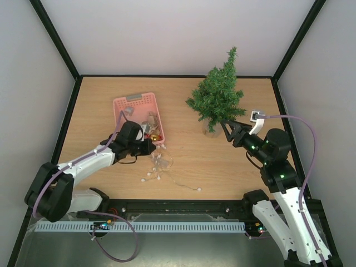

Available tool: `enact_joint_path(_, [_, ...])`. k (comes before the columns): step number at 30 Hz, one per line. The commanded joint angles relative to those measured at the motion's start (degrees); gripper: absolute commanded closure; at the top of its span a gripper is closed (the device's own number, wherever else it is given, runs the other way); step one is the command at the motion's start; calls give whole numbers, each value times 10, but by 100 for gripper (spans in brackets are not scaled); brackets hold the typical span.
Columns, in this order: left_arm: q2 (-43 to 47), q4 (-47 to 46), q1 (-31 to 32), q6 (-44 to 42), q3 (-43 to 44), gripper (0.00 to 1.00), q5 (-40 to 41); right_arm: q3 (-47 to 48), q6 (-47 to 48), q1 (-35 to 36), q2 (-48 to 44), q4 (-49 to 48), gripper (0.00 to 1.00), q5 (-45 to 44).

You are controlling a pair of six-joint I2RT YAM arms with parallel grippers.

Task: Decorate the small christmas tree
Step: Move the storage box to the center of the board, then pick up the decoration item from the center of the board.

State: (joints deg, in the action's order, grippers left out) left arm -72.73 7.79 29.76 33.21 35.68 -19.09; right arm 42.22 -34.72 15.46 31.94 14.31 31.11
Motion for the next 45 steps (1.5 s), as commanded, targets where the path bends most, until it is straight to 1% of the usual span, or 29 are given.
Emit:
enact_joint_path(1, [-14,-16,-19,-32,24,98,10,-9,-5,6,0,-2,52,0])
enact_joint_path(6, [-22,-1,-36,-47,48,98,-2,-11,0,23,16,-4,52,-12])
enact_joint_path(10, [5,-6,-36,-24,55,98,-43,-15,-2,75,44,-30,52,-48])
enact_joint_path(13, [29,-6,-36,-8,57,98,-61,-11,-2,148,79,-35,52,-103])
enact_joint_path(16, [42,6,-36,-5,65,98,-76,-19,-2,244,110,-52,51,-162])
enact_joint_path(19, [51,9,-36,2,62,98,-90,-29,1,325,152,-73,51,-215])
enact_joint_path(22, [63,13,-36,8,55,98,-96,-27,10,391,215,-75,50,-280])
enact_joint_path(24, [70,17,-36,8,51,97,-98,-30,18,419,258,-82,49,-300])
enact_joint_path(29, [80,22,-37,5,40,97,-92,-79,16,431,349,-172,49,-279])
enact_joint_path(36, [75,11,-37,8,21,97,-94,-83,-2,461,461,-242,44,-209])
enact_joint_path(40, [79,11,-37,8,20,97,-92,-85,-6,474,504,-274,42,-198])
enact_joint_path(45, [82,16,-37,6,21,97,-92,-68,-7,476,558,-299,42,-186])
